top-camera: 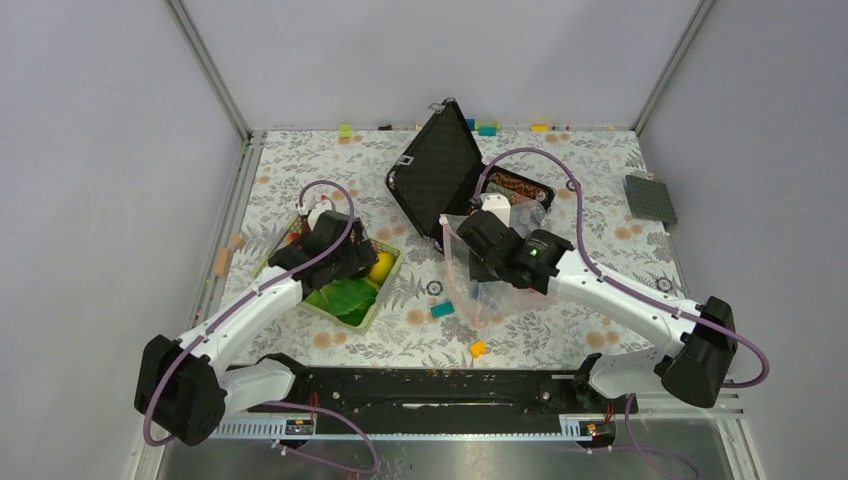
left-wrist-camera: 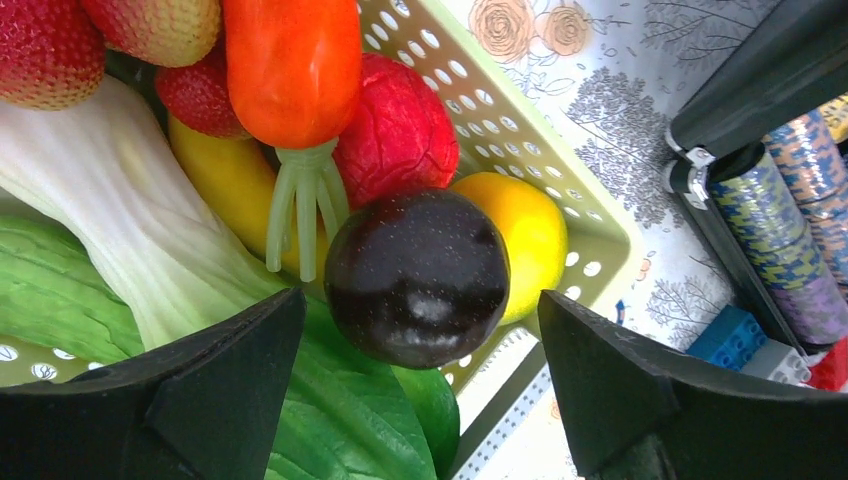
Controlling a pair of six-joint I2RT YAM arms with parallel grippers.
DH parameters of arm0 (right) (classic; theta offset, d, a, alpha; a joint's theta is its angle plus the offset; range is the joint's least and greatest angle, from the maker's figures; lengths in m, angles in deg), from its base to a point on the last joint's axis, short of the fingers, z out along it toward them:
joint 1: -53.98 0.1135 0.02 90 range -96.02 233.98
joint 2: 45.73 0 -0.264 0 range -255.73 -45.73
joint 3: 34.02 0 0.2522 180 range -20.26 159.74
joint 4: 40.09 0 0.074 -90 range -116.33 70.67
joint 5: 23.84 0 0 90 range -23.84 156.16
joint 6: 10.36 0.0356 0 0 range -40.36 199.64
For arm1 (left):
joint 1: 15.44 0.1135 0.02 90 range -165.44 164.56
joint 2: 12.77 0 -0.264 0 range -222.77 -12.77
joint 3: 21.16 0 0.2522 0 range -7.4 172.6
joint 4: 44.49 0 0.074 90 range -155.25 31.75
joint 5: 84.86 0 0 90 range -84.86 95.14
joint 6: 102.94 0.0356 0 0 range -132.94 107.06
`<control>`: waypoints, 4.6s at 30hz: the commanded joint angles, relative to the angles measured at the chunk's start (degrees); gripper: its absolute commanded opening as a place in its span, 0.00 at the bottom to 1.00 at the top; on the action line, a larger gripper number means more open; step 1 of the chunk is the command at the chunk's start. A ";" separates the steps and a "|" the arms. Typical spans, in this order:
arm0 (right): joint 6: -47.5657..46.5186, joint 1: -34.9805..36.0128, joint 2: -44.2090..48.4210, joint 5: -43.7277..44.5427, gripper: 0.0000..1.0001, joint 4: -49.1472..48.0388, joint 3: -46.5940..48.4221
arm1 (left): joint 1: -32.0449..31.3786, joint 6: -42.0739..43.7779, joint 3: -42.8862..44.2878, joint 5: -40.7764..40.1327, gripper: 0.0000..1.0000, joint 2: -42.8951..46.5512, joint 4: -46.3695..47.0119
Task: Place the food in the zip-top bag and seal the zipper
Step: Pick up the fake vegetable from the bin, then place the fake vegetable in the zipper food storage bag, then pick up the fake vegetable from the bin.
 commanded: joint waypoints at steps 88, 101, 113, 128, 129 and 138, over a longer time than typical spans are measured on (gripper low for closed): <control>3.06 -0.54 13.80 -14.88 0.00 8.86 4.43 | -27.56 4.60 1.85 26.01 0.16 -1.91 31.86; 6.09 -2.52 15.39 -15.56 0.00 3.41 -0.03 | -27.57 6.73 0.21 32.55 0.99 1.40 34.74; 4.01 -7.51 18.01 -19.27 0.00 2.83 -2.60 | -27.11 6.65 1.58 2.48 0.99 16.22 11.14; -2.21 -8.15 17.69 -19.03 0.00 1.22 -5.27 | -4.77 -0.23 2.90 -21.25 0.99 16.83 -1.00; -2.51 -8.15 17.56 -19.36 0.00 1.08 -5.30 | -1.16 2.16 1.60 -17.17 0.99 15.54 4.11; -3.64 -8.50 16.97 -21.08 0.00 -0.66 -6.78 | 16.59 15.00 4.41 -0.32 0.96 -4.20 22.94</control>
